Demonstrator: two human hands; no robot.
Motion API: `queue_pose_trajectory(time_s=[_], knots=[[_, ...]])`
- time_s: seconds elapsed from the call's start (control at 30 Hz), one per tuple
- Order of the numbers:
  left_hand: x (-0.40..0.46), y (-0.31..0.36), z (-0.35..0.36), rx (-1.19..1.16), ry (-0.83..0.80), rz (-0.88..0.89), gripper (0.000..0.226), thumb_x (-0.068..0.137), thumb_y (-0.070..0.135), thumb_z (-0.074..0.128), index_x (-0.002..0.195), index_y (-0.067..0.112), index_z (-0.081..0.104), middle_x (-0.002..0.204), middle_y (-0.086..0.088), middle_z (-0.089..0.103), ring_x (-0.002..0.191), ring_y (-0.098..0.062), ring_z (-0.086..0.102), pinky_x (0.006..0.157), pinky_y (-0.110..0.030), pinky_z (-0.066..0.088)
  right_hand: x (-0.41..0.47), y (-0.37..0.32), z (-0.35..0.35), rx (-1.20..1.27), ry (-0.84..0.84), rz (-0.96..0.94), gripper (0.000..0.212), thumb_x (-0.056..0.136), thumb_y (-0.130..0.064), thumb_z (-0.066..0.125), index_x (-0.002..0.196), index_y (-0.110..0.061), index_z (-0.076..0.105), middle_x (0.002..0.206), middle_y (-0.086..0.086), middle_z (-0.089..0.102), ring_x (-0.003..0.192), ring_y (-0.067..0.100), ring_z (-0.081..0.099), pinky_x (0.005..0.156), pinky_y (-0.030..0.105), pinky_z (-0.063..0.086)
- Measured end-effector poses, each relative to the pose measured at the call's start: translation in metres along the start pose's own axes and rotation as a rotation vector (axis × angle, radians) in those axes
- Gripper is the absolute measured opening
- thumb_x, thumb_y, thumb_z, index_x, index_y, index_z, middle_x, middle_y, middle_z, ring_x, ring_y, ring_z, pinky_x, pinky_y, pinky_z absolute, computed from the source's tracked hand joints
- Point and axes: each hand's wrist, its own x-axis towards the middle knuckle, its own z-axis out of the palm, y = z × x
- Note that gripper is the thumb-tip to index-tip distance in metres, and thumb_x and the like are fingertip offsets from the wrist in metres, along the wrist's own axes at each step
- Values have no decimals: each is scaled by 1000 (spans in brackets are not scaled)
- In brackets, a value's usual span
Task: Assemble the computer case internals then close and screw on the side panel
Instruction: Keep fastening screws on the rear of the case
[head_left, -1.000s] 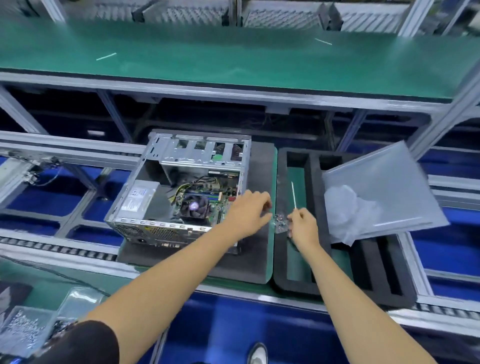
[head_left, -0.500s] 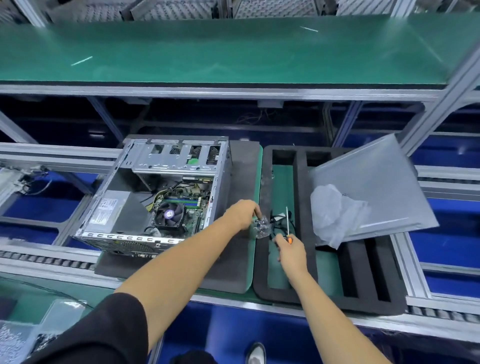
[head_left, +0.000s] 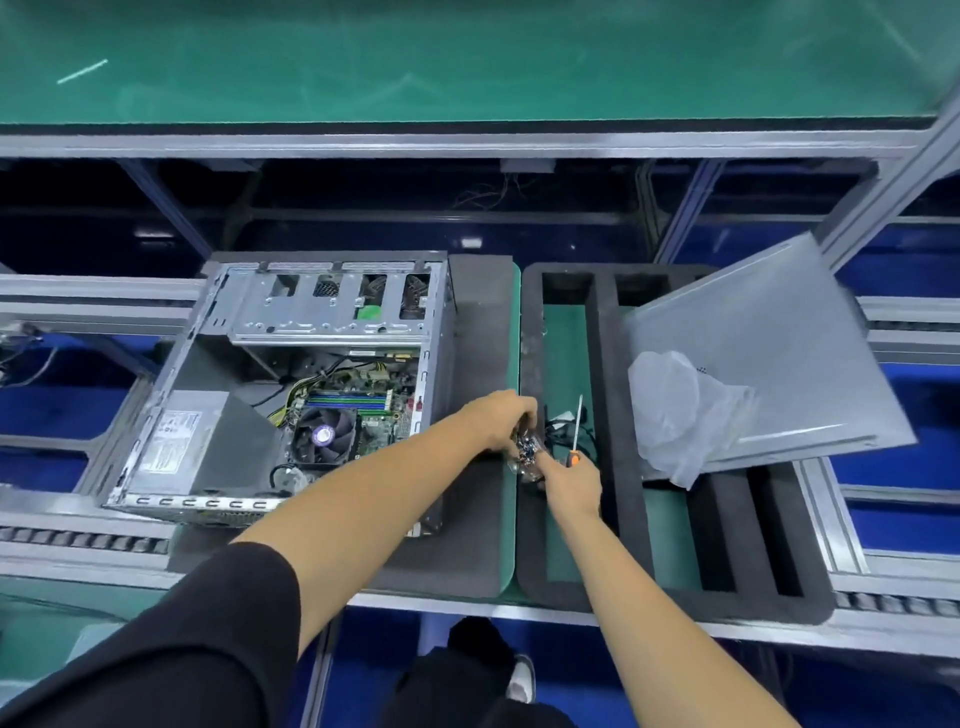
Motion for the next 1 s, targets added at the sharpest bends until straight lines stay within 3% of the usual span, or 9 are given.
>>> queue_pose_trajectory(time_s=[0.1,0.2,0.27,0.37,0.53,0.67,0.8,0.9,1.0], knots=[[14,-2,-13,107,-53,71,44,80,4,82,117,17,64,119,-6,61,106,-26,60,85,-38,52,1,0,-5,5,-14,7,39,85,-24,70,67,-19,35,44,-9,49,44,7,56,38,18,26],[22,1,-21,183,-154,122,42,81,5,83,118,12,65,120,-7,64,108,-27,61,77,-30,44,0,-1,-10,9,-20,21,28,85,-21,66,69,-17,44,64,2,72,64,24,74,55,28,42],[27,0,-20,177,-184,116,40,79,6,84,116,11,67,119,-8,66,107,-28,63,78,-31,45,-1,-1,-13,6,-19,15,27,84,-20,65,65,-19,46,68,4,74,65,24,74,61,32,45],[27,0,-15,176,-177,113,40,76,6,87,111,12,70,121,-6,62,106,-28,64,75,-31,46,0,-3,-16,-33,-36,-5,29,83,-20,66,61,-21,47,57,-5,70,62,21,74,59,31,42],[27,0,-6,184,-106,108,32,73,11,90,99,18,72,118,-2,56,98,-26,64,66,-30,40,5,-5,-19,-71,-76,-41,34,82,-18,65,60,-22,39,43,-13,53,57,16,73,46,17,36],[26,2,-4,192,-71,98,26,74,17,90,95,19,74,117,-2,56,97,-25,64,66,-30,42,8,-9,-21,-80,-122,-23,33,82,-20,65,65,-20,37,47,-9,57,60,19,74,52,25,38],[28,0,1,168,-41,97,21,76,16,88,91,17,74,116,-2,52,99,-23,61,68,-31,44,10,-12,-25,-112,-141,-57,36,85,-20,65,62,-20,36,45,-12,55,56,18,73,45,19,36],[27,-2,7,109,-26,87,20,77,10,85,89,13,69,116,-6,46,105,-25,55,72,-36,48,12,-14,-27,-144,-154,-55,40,86,-19,64,61,-22,34,42,-14,50,56,18,73,49,27,37],[26,-3,8,126,-25,86,14,86,17,80,94,14,69,117,-6,44,111,-25,49,80,-40,51,14,-15,-30,-164,-154,-43,38,86,-18,63,62,-22,34,43,-13,48,54,17,73,52,30,37]])
